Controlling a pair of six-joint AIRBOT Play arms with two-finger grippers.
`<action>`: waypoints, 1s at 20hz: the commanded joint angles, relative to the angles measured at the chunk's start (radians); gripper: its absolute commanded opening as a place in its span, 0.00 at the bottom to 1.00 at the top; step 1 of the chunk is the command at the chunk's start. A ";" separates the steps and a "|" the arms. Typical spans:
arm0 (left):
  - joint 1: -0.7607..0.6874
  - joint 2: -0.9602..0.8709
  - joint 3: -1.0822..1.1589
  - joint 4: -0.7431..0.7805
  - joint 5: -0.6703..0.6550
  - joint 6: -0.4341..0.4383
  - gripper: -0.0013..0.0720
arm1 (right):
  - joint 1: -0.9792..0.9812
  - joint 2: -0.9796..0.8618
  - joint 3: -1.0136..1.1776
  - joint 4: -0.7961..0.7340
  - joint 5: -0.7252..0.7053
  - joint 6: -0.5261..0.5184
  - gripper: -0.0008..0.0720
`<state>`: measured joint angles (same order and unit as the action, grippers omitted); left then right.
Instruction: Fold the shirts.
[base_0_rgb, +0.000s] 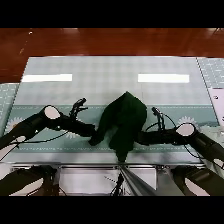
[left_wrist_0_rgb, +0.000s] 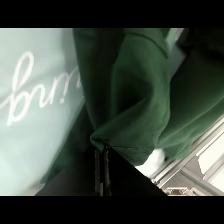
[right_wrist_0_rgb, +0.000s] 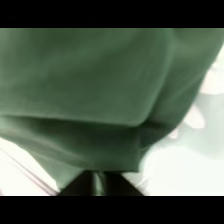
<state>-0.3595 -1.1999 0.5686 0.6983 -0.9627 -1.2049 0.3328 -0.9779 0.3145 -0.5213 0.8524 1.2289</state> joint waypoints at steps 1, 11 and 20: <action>0.019 0.001 0.021 0.000 0.000 0.000 0.05 | 0.008 -0.008 0.000 0.063 0.023 -0.041 0.04; 0.248 0.328 0.275 0.002 -0.010 0.000 0.05 | -0.031 0.098 0.351 -0.231 0.196 0.015 0.04; 0.537 0.539 0.779 0.013 -0.006 0.001 0.05 | -0.348 0.272 0.835 -0.484 0.269 0.148 0.04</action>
<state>0.1146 -0.7017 1.2034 0.7094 -0.9749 -1.2045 0.0696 -0.7452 1.0206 -0.9512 1.0946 1.3491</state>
